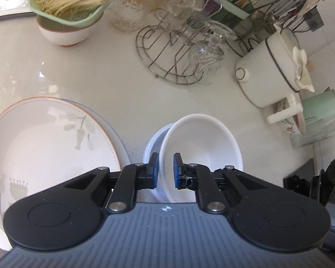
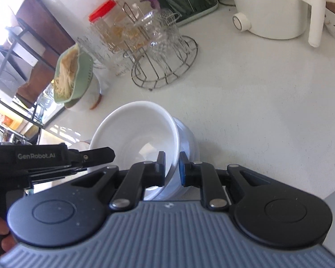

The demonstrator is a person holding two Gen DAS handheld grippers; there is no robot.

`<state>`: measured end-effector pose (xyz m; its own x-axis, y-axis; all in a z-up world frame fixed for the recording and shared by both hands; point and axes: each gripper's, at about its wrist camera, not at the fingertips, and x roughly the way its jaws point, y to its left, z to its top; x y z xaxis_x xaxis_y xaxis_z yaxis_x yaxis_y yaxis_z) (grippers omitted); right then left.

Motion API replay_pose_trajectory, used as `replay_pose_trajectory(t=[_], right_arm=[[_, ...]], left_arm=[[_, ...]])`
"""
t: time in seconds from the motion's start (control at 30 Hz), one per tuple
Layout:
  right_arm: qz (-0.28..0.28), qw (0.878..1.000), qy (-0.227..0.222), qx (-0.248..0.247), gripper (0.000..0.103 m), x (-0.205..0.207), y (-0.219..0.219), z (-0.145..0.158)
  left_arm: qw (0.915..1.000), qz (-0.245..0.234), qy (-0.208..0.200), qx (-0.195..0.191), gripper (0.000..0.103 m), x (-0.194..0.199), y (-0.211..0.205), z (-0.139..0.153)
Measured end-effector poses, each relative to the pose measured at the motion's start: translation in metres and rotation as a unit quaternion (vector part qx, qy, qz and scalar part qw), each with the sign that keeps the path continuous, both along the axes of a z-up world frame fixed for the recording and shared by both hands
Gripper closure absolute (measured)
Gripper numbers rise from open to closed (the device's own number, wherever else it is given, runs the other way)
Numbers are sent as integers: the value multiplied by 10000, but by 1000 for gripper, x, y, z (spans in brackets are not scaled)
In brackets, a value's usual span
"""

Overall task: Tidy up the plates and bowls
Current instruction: 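Lift the ceramic bowl and carry it over the nested plastic bowls, then lower the ceramic bowl into the nested plastic bowls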

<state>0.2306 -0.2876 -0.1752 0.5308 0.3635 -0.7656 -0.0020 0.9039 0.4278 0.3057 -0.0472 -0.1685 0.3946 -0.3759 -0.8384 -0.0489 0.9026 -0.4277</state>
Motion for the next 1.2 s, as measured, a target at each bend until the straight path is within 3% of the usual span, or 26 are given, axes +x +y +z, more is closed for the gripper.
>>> replay_pose_trajectory(t=[0.1,0.13,0.2,0.27,0.3,0.4,0.57,0.8,0.87,1.2], right_arm=[[22,10000,-26,-7,86,0,-1,2],[18,10000,-51,-4,86,0,-1,4],[16,9999,-153,-40,76,0,-3,8],[8,9993,-333,-162,53,0,-3,11],[4,9990,-400,-219,51,0,-3,11],[-74,9994,-291,-191,52,5,-7,2],[-306,9988,235,300,53,13,-15,-26],[-389,9958,551,620,58,16,-12,-49],[-427,9943,651,734,67,17,-12,-55],[-582,9939,641,689,83,17,-14,-59]], left_arm=[[9999,64,80,71,83,1,3,-4],[9999,87,92,44,74,1,5,-5],[9998,145,97,60,65,1,9,-5],[9998,142,79,72,63,0,11,-4],[9998,148,74,63,63,0,12,-4],[9998,171,83,16,63,2,13,-6],[9998,166,75,-18,63,1,10,-6],[9992,-5,47,389,63,-1,-2,-8],[9990,-36,69,445,63,-2,-5,-8],[9986,-195,184,453,59,3,-15,-10]])
